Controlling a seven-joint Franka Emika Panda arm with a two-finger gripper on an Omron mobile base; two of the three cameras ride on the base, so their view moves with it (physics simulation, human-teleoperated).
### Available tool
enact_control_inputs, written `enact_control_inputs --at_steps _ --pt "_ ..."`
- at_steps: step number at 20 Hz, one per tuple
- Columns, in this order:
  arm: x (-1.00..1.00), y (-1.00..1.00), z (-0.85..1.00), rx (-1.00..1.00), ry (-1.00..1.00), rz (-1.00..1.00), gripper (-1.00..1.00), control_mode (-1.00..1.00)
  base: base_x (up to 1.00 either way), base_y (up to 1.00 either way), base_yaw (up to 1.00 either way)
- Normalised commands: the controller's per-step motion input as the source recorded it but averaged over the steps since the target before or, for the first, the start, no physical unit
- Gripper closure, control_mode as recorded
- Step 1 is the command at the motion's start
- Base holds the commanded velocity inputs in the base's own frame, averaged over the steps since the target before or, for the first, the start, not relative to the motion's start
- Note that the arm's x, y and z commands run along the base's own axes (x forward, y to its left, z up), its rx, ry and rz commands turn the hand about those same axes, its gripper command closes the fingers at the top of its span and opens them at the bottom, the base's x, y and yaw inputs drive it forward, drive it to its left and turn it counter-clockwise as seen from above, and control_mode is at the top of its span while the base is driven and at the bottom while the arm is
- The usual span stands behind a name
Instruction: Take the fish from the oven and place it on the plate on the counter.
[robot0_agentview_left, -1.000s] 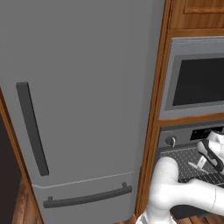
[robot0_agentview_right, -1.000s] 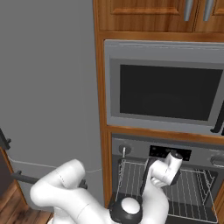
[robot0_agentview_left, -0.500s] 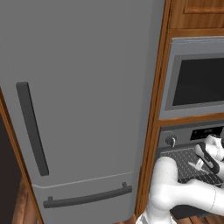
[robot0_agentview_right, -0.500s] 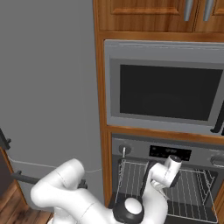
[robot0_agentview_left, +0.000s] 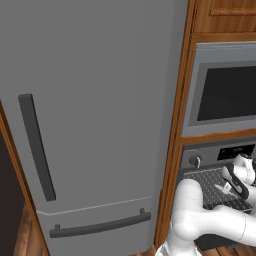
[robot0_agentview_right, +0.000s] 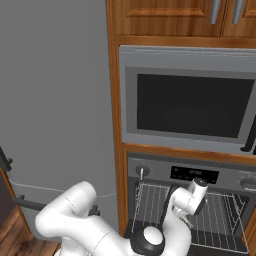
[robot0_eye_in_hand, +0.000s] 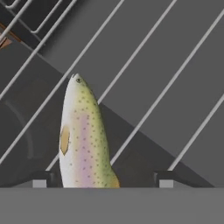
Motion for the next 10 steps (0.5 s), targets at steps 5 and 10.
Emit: enact_control_inputs --at_steps 5,10 --pt "0.04 0.00 -0.28 0.00 0.01 0.00 -1.00 -1.00 0.00 0.00 0.00" --pt "-0.36 0.06 -0.71 0.00 0.05 0.00 1.00 -1.00 0.00 0.00 0.00"
